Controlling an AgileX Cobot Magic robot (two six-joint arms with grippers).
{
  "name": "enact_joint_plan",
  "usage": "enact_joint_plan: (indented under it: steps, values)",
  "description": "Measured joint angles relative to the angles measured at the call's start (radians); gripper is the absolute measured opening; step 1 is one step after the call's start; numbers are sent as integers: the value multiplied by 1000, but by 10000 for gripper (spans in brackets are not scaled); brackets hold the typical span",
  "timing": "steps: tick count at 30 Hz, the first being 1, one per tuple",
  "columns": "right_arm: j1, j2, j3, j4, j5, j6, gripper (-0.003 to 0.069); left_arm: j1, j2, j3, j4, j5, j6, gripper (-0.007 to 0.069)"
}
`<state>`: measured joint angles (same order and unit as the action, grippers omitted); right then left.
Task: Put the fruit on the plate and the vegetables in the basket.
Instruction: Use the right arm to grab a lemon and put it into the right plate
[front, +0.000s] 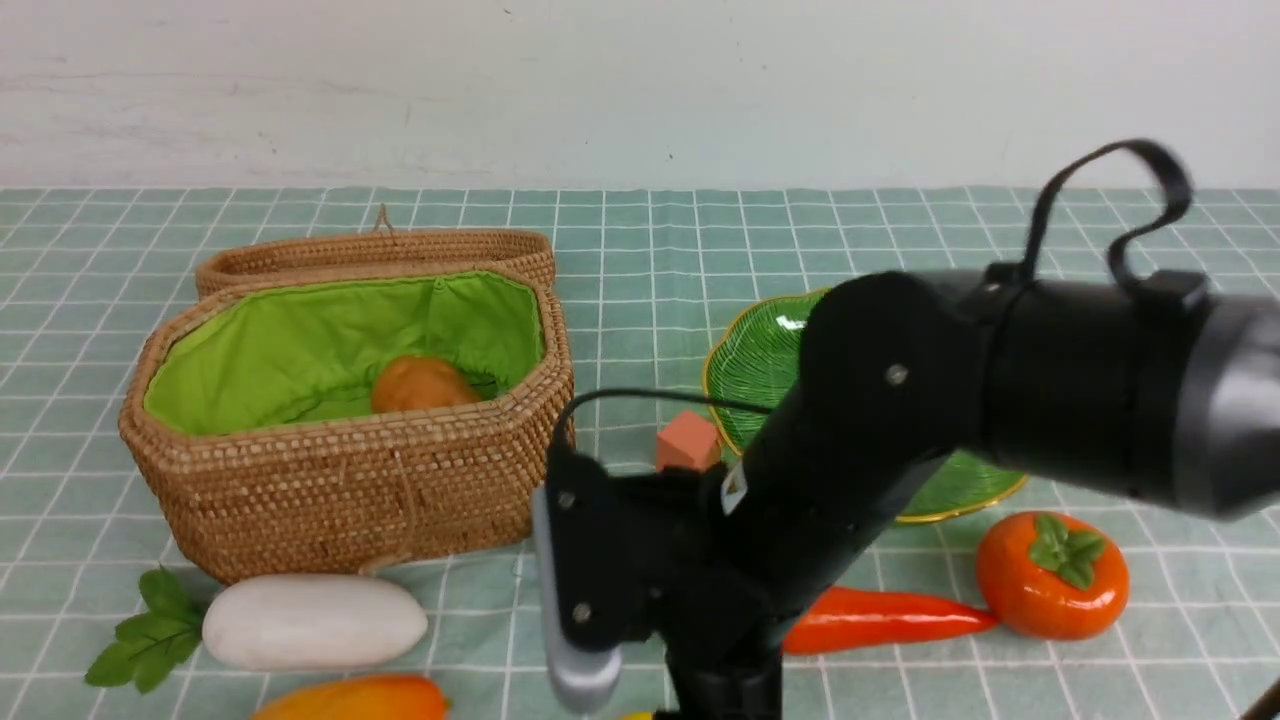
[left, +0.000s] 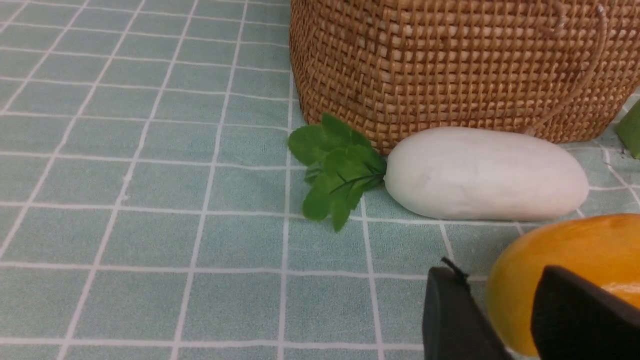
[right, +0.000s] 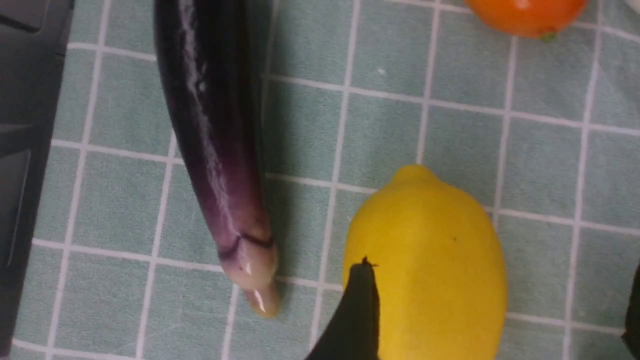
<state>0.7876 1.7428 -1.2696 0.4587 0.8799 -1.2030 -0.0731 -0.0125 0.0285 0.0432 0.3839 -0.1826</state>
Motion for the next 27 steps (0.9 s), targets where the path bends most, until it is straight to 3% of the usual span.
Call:
enact_joint_plan:
  steps: [10,20,27]
  values:
    - [9,157,-11,-51,68,20,582,0,0,0,0,0,0,239]
    - [9,167,-66,-60,150,34,580,0,0,0,0,0,0,239]
    - [-30,123,-265,-58,195,115,580,0,0,0,0,0,0,239]
